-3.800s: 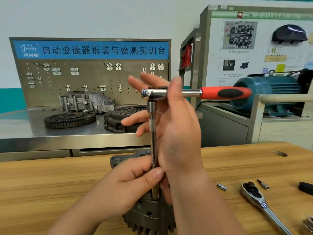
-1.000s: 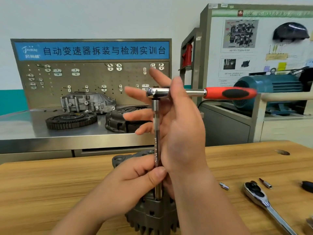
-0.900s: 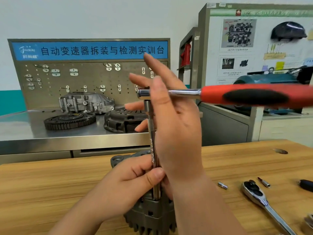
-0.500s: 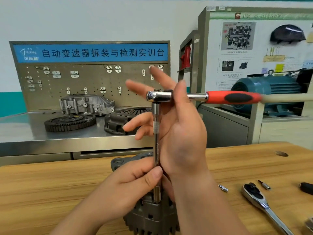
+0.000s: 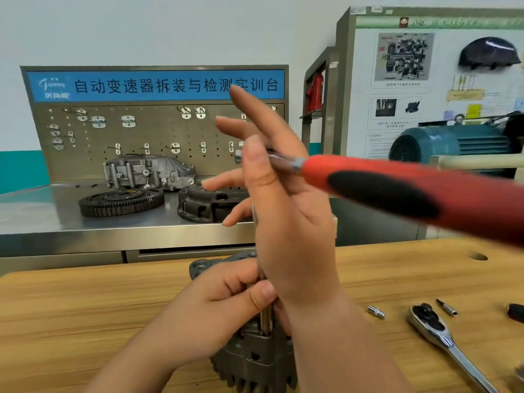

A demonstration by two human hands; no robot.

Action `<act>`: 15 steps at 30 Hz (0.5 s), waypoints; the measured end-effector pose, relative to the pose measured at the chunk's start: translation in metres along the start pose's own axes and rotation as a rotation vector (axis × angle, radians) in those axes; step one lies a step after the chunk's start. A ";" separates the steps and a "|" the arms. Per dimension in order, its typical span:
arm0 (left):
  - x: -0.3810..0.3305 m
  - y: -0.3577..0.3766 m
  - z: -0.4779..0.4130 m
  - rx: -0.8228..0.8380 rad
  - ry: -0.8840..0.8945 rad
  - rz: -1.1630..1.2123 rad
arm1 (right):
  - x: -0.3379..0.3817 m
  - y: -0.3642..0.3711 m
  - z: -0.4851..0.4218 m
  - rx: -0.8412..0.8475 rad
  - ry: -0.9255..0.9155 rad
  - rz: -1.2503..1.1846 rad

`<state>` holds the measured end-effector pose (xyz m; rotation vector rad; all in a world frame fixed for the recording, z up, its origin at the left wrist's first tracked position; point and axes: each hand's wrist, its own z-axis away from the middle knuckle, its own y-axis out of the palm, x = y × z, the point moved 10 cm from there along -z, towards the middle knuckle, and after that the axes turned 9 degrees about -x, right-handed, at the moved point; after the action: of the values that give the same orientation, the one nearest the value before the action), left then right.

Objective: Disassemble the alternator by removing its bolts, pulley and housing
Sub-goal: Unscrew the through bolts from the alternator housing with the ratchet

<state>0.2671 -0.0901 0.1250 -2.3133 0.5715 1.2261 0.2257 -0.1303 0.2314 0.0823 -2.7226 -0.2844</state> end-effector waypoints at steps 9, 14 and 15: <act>0.003 0.000 0.001 0.018 -0.035 0.023 | -0.046 0.002 0.008 0.024 0.496 -0.444; 0.003 0.000 0.000 -0.002 -0.041 -0.021 | -0.011 -0.008 0.000 -0.034 0.123 -0.077; 0.002 0.001 0.000 0.000 -0.040 -0.031 | 0.001 -0.007 0.002 -0.024 0.021 0.005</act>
<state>0.2678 -0.0910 0.1231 -2.2838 0.5198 1.2553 0.2242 -0.1373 0.2289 0.0712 -2.6972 -0.3126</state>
